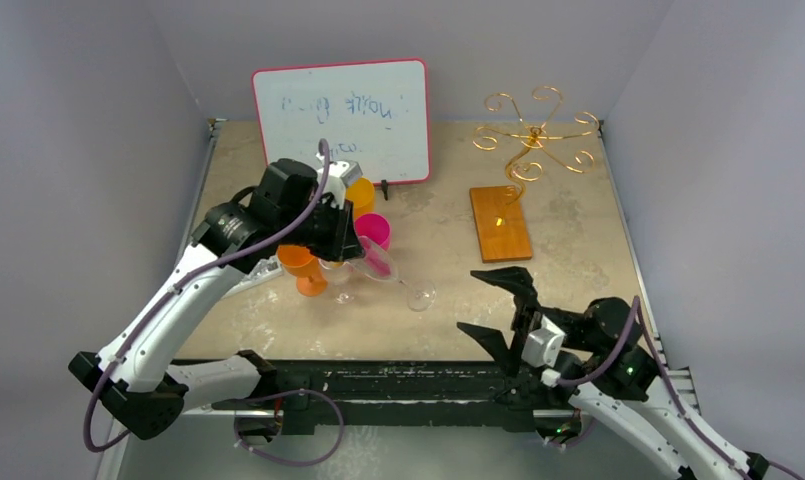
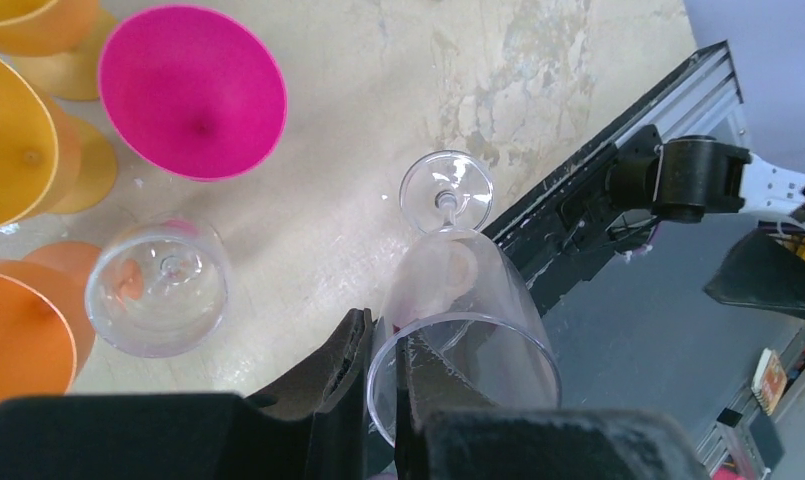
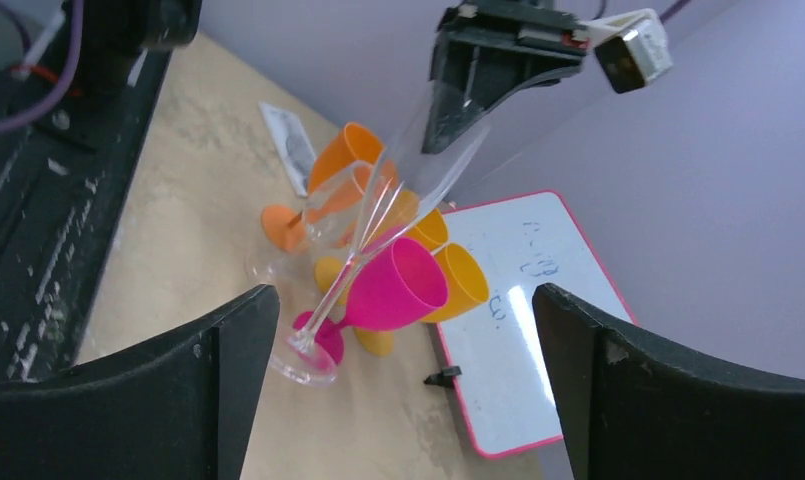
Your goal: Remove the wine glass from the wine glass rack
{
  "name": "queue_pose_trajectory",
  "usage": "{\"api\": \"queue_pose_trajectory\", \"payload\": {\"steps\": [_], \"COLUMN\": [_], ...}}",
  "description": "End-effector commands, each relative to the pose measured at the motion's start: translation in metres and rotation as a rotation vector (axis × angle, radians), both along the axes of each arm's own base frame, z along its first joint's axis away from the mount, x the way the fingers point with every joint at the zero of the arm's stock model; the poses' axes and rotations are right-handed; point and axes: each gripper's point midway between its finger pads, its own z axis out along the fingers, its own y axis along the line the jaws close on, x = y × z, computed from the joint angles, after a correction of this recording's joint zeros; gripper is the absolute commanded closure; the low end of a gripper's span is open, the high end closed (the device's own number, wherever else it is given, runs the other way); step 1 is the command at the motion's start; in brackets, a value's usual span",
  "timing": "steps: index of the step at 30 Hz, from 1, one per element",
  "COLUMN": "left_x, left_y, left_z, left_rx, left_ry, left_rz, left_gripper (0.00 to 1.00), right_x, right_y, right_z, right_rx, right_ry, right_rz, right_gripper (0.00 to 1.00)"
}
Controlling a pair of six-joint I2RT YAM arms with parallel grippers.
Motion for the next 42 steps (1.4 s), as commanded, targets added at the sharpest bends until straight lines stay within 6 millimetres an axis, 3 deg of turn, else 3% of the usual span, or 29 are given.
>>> {"api": "queue_pose_trajectory", "payload": {"steps": [1, 4, 6, 9, 11, 12, 13, 16, 20, 23, 26, 28, 34, 37, 42], "left_x": [0.009, 0.008, 0.005, 0.001, 0.002, 0.003, 0.004, 0.004, 0.001, 0.003, 0.003, 0.001, 0.004, 0.008, 0.011], "left_y": [0.002, -0.001, -0.006, -0.011, -0.011, -0.011, -0.009, -0.008, -0.012, -0.011, -0.012, -0.012, -0.01, -0.014, -0.021], "left_z": [-0.004, -0.011, -0.018, -0.03, -0.033, -0.035, -0.036, -0.046, -0.05, -0.05, -0.055, -0.06, -0.067, -0.061, -0.064], "left_rx": [0.045, 0.066, 0.091, 0.165, 0.195, 0.207, 0.218, 0.256, 0.29, 0.344, 0.383, 0.423, 0.503, 0.49, 0.506], "left_ry": [-0.035, -0.038, -0.039, -0.049, -0.063, -0.07, -0.078, -0.079, -0.086, -0.116, -0.134, -0.144, -0.175, -0.188, -0.179], "left_rz": [0.095, 0.109, 0.109, 0.118, 0.135, 0.15, 0.171, 0.191, 0.195, 0.226, 0.249, 0.257, 0.305, 0.316, 0.304], "left_gripper": [1.0, 1.0, 1.0, 1.0, 1.0, 1.0, 1.0, 1.0, 1.0, 1.0, 1.0, 1.0, 1.0, 1.0, 1.0], "right_x": [-0.012, -0.019, -0.01, 0.032, 0.063, 0.074, 0.078, 0.085, 0.088, 0.096, 0.103, 0.109, 0.126, 0.143, 0.15], "right_y": [-0.01, -0.018, -0.03, -0.051, -0.065, -0.064, -0.066, -0.049, -0.014, -0.004, -0.02, -0.031, -0.053, -0.067, -0.081], "right_z": [0.047, 0.055, 0.067, 0.064, 0.049, 0.025, 0.024, 0.0, -0.036, -0.076, -0.117, -0.131, -0.151, -0.16, -0.173], "right_rx": [0.289, 0.379, 0.516, 0.792, 1.003, 0.987, 1.012, 0.85, 0.669, 0.624, 0.642, 0.68, 0.725, 0.758, 0.783], "right_ry": [0.198, 0.255, 0.364, 0.745, 1.149, 1.264, 1.374, 1.467, 1.591, 1.714, 1.772, 1.762, 1.687, 1.772, 1.836], "right_rz": [0.018, 0.038, -0.011, -0.19, -0.348, -0.467, -0.532, -0.675, -0.715, -0.847, -1.087, -1.204, -1.321, -1.299, -1.316], "right_gripper": [0.0, 0.0, 0.0, 0.0, 0.0, 0.0, 0.0, 0.0, 0.0, 0.0, 0.0, 0.0, 0.0, 0.0, 0.0]}}
